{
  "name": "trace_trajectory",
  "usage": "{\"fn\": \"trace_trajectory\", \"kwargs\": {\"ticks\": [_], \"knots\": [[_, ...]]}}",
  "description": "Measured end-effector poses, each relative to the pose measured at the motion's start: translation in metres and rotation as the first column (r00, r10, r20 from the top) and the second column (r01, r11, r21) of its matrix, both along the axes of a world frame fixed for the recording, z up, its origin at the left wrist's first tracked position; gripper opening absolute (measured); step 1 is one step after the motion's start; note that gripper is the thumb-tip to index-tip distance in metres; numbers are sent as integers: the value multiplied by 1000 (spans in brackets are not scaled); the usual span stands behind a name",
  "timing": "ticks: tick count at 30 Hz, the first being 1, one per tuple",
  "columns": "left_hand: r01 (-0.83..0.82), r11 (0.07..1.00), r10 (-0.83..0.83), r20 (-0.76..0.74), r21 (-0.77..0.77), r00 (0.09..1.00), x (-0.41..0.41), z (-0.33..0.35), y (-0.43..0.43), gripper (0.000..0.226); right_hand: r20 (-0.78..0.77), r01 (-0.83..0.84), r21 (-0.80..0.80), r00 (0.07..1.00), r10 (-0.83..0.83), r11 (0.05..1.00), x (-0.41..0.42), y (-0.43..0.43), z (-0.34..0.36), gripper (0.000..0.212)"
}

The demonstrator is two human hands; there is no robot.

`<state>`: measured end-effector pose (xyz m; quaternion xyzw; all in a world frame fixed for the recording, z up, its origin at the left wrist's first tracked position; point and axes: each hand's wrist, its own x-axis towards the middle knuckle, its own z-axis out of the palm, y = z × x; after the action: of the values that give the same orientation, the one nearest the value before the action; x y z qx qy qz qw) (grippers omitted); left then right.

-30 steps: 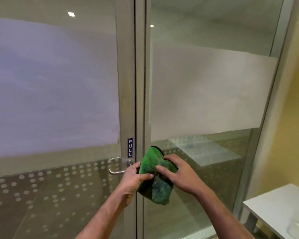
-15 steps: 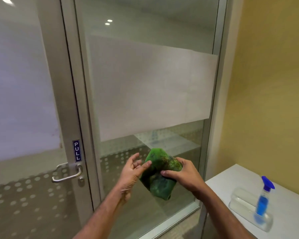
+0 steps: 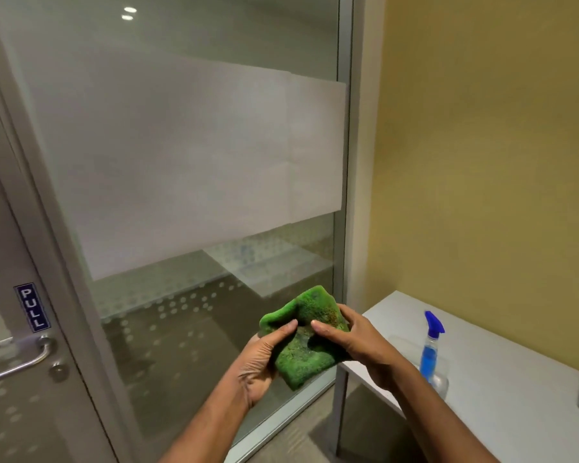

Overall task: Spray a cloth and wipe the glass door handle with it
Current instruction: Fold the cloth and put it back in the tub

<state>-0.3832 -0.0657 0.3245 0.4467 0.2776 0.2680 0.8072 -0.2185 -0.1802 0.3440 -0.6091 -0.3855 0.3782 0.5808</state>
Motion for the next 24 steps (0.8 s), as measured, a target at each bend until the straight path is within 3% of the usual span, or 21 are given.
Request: {"fn": "trace_trajectory", "kwargs": {"ticks": [5,7,9,16,20,24], "knots": [[76,992,-69,-73,97,995,44,-6,2,58,11,131,-16,991,-131,991,29,-5,-8,40],[113,990,-105,-95,79,990,61,-10,6,50,-29,189,-23,981,-190,982,39,-3,-14,35],[138,990,-132,-114,40,985,79,-18,11,45,-74,250,-51,965,-253,967,53,0,-23,33],[202,976,-214,-174,-85,961,153,-57,38,63,-277,415,-178,849,-450,892,100,21,-67,28],[339,922,-370,-170,-186,914,188,-83,56,57,-365,507,-221,749,-553,833,132,28,-103,30],[301,910,-351,-143,-284,925,228,-117,58,49,-368,509,-267,731,-575,818,171,33,-131,41]]}}
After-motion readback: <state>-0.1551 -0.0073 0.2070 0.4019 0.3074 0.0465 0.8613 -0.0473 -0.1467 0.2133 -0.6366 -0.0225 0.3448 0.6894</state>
